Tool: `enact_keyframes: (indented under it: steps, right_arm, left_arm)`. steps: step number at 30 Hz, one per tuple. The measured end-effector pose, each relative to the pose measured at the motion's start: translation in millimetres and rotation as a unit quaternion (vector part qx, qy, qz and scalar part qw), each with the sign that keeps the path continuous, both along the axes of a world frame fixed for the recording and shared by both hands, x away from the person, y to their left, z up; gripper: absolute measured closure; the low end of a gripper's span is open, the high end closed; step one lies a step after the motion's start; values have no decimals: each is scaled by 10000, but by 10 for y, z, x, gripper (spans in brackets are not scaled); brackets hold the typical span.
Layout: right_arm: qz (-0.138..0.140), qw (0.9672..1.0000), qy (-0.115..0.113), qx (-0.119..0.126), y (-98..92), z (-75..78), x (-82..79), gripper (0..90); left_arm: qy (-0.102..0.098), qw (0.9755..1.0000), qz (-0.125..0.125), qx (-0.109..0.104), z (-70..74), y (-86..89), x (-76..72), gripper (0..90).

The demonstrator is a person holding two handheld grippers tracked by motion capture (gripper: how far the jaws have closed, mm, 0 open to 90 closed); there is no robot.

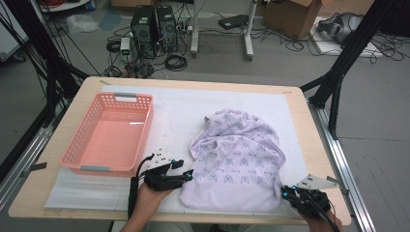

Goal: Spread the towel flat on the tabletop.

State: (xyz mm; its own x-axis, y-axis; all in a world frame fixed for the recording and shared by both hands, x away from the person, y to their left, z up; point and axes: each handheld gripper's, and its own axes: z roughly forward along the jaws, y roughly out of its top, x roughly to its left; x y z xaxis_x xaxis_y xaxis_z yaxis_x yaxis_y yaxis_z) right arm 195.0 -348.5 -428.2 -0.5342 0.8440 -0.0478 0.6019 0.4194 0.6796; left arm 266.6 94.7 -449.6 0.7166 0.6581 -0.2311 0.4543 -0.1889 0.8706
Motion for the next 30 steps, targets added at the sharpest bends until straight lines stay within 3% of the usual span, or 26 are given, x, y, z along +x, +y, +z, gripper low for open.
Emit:
enact_keyframes:
  steps: [4,8,12,13,15,19,22,26,30]
  right_arm:
    - [-306,9980,404,-365,-211,-7,-193,849]
    - [-420,9958,634,-503,-345,33,-402,857]
    - [-351,9938,910,-530,-415,97,-544,849]
    - [-327,9941,877,-550,-423,124,-555,818]
    - [-422,9961,571,-515,-414,197,-542,672]
    - [-353,9992,-42,-161,-318,268,-368,610]
    - [-319,9986,-395,119,-215,254,-136,584]
    - [-269,9975,-568,311,-37,151,247,545]
    - [-260,9970,-533,503,147,39,586,521]
  left_arm:
    - [-6,10000,4,5,4,4,-2,444]
    - [7,10000,44,-14,4,18,6,444]
    - [17,10000,40,-17,9,19,9,451]
    - [24,10000,25,-22,8,14,17,458]
    - [66,10000,-25,-44,8,-11,33,474]
    - [56,9999,-90,104,25,-108,85,565]
    - [180,9998,-46,9,49,-209,196,549]
    - [272,9991,168,271,67,-383,361,447]
    - [212,9983,301,448,57,-538,476,364]
